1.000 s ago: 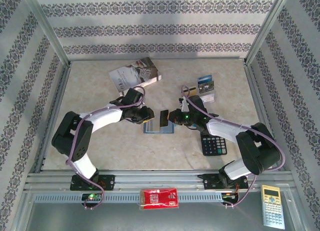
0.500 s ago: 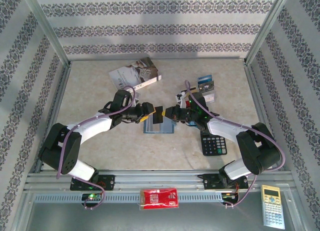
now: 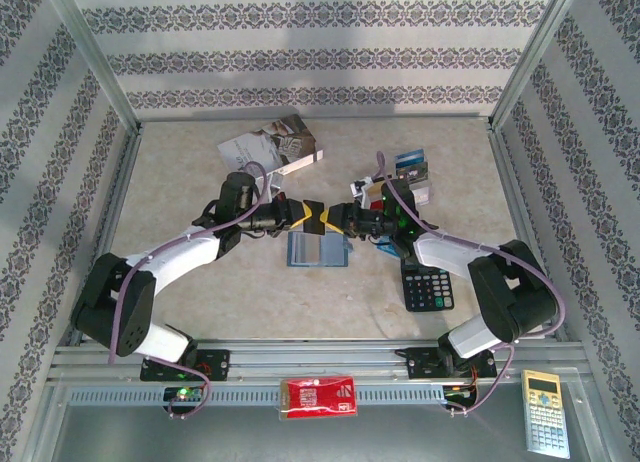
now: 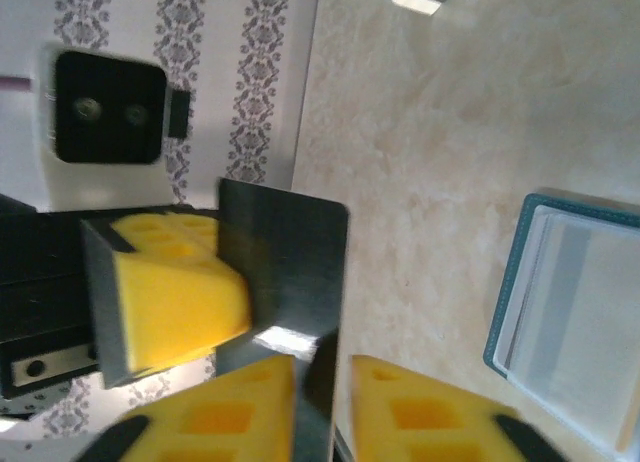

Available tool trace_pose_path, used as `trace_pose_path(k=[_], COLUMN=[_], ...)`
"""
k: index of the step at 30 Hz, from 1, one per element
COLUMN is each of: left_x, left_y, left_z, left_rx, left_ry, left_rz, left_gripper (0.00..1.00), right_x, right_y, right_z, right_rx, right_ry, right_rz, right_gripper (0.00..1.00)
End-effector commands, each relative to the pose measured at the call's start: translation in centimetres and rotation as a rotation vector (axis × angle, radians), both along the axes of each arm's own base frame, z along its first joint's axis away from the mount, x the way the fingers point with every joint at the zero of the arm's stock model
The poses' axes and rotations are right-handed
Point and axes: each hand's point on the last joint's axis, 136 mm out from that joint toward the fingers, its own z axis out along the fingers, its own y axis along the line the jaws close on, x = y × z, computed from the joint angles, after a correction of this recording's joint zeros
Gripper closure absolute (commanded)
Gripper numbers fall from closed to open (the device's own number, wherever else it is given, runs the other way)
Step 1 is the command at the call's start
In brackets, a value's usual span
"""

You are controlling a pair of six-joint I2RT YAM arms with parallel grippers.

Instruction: Take the credit cards out of the card holder

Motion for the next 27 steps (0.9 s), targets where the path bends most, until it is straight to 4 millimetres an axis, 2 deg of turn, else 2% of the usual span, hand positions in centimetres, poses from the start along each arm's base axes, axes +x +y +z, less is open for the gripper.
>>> trace_pose_path(k=[1,4,8,11,14,16,21,24,27], left_x=[0.4,0.5,0.7,0.8,0.9,1.0,1.1,1.0,0.8], left_y=[-0.4,-0.4,-0.3,-0.3,0.1,0.7,4.0,6.5,8.8], left_z=[3.0,3.1,2.7,2.4,1.4,0.4,-2.5,-3.8,-4.7], left_rx=[-0.068,-0.072,-0.06,-0.055,-0.019,0.035,0.26,0.382,0.48], left_ry=[-0.069,-0.07,-0.059,-0.051,-0.034,-0.016,0.022,0.044,0.058], left_rz=[-0.011,-0.007,0.004,0.007,0.023,0.046,0.134,0.181,0.225], left_gripper=[1.0,1.0,1.0,1.0,1.0,0.92,0.58,0.46,0.38], right_x=[-0.4,-0.7,-0.7,-0.7,-0.5,0.0,1.7,2.7,3.4], right_y=[1.1,1.5,1.7,2.0,1.8,1.5,-0.5,-2.1,-4.3], right_z=[2.1,2.1,2.5,3.1,2.9,2.5,0.7,-0.3,-1.1], right_rx=[0.07,0.085,0.104,0.117,0.11,0.092,0.003,-0.073,-0.194], right_ry=[-0.066,-0.052,-0.055,-0.065,-0.06,-0.051,-0.016,0.008,0.022], right_rz=[0.062,0.078,0.085,0.098,0.083,0.059,-0.033,-0.09,-0.153], right_gripper=[0.7,0.67,0.7,0.77,0.9,0.95,1.0,1.0,1.0])
